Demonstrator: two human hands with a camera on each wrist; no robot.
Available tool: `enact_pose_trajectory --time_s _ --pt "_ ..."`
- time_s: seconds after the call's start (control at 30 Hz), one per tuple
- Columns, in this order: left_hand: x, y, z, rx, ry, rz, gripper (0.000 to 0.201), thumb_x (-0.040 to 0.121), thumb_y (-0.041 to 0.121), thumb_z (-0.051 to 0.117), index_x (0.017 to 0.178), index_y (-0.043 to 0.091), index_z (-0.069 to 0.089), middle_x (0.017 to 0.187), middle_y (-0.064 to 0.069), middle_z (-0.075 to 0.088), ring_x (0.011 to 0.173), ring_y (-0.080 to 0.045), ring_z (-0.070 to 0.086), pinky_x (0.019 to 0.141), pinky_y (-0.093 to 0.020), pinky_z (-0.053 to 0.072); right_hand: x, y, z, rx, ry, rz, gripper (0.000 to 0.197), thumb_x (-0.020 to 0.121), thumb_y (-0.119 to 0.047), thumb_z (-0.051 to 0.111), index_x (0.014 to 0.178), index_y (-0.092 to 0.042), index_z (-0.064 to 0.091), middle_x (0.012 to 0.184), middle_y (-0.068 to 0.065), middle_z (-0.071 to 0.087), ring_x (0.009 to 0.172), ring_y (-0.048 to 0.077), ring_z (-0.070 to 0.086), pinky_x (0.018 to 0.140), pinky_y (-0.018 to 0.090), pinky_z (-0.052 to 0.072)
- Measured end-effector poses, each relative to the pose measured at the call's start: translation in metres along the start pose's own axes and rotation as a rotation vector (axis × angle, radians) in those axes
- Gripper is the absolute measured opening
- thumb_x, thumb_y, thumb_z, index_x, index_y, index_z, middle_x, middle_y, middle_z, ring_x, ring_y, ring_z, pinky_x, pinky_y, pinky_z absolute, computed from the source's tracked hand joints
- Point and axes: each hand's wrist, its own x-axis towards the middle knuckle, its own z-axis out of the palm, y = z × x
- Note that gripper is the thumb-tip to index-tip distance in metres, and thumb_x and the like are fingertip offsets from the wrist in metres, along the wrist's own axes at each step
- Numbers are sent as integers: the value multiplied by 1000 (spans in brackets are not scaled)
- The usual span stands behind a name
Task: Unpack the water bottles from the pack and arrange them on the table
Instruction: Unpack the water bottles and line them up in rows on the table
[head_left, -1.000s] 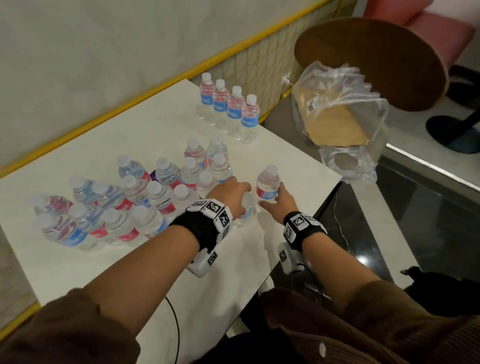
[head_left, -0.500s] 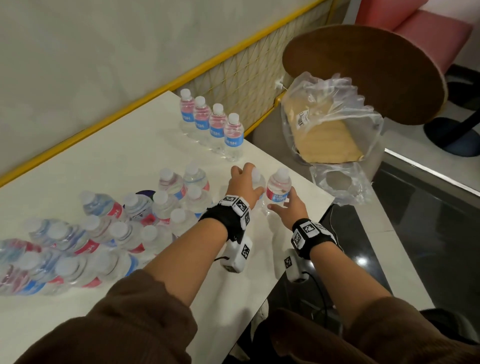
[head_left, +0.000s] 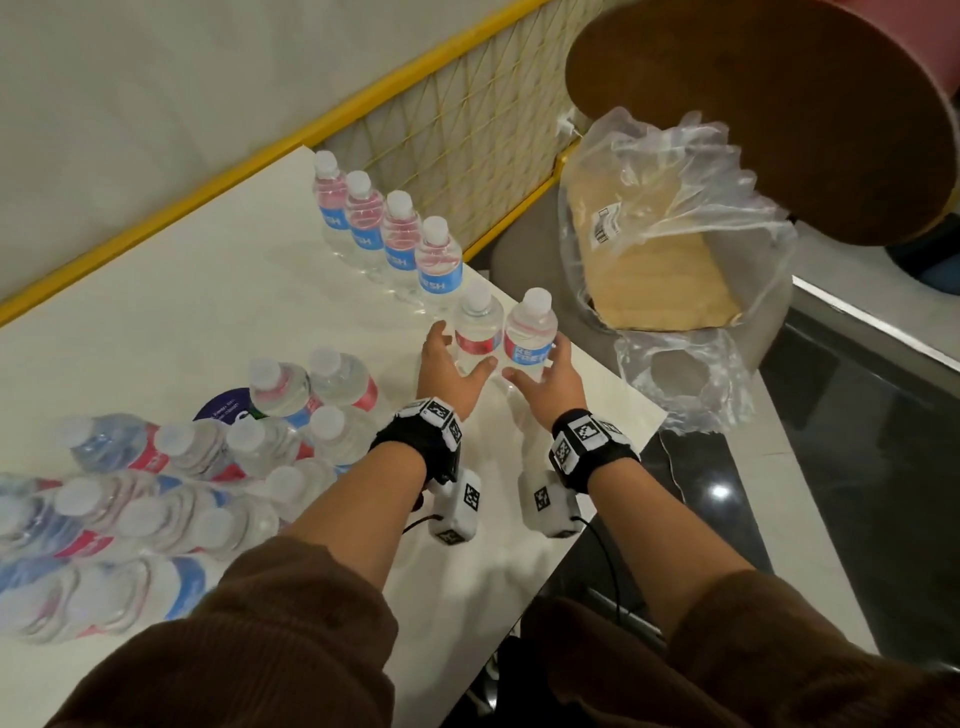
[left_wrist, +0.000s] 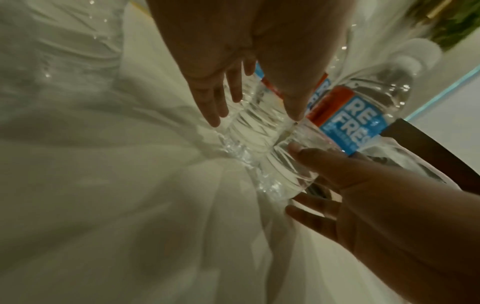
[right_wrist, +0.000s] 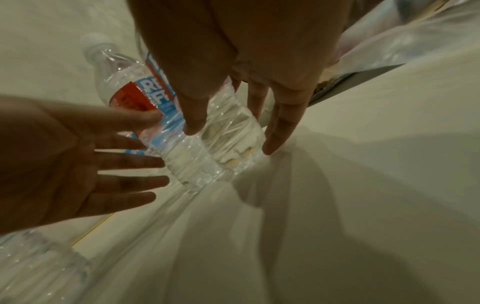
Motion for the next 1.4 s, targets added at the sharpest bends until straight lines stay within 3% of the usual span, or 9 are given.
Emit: enact_pose_trajectory --time_s 0.23,0.4,0.5,0.63,0.87,1.0,1.13,1.3,1.4 --pt "19 3 4 -9 -36 22 66 85 15 67 139 11 30 136 -9 47 125 -26 48 103 -34 40 14 8 9 -87 17 -5 77 65 -42 80 130 -20 44 122 7 48 115 26 51 101 44 43" --pt "27 3 12 -30 -81 23 77 86 12 63 147 15 15 148 -6 35 136 -22 37 114 -38 31 16 15 2 -136 -53 14 77 66 -31 83 131 -17 45 109 0 39 117 29 48 105 42 40" --pt "32 3 12 -64 -15 1 87 78 17 74 144 18 18 144 -4 41 131 -21 44 108 -37 38 15 15 -4 -137 -86 15 75 70 -25 81 134 -18 43 117 6 41 113 28 52 103 36 41" --pt "30 6 10 -20 39 13 70 81 21 71 137 16 30 137 -4 50 125 -21 49 94 -23 38 12 12 -6 -117 -74 10 73 72 -22 79 135 -19 43 124 11 42 106 24 54 96 28 42" --pt "29 -1 -3 111 -120 35 72 90 16 59 148 20 16 149 -3 37 137 -22 37 109 -33 32 8 12 -5 -103 -35 20 74 72 -26 80 135 -18 42 123 10 44 105 20 53 91 25 40" --pt "28 1 3 20 38 24 93 70 30 80 142 23 22 144 -2 39 131 -22 43 107 -43 41 8 14 -3 -111 -16 24 73 72 -28 79 134 -18 42 122 10 45 101 17 51 91 25 41" --pt "26 17 15 -130 197 27 82 67 23 83 130 15 31 130 -6 48 116 -22 55 98 -37 50 7 16 -3 -112 -4 28 73 72 -29 79 134 -17 43 122 11 47 97 15 49 90 26 41" --pt "33 17 12 -106 -27 116 71 85 14 66 142 15 25 142 -3 43 129 -17 44 100 -20 35 6 15 -6 -126 3 32 73 72 -31 79 134 -18 42 121 10 47 96 14 50 87 25 40" --pt "34 7 10 -47 -95 126 76 89 9 60 148 14 13 150 -3 32 137 -18 35 109 -25 29 6 15 -5 -129 10 33 74 71 -31 79 133 -17 42 121 10 47 96 14 49 87 24 40"
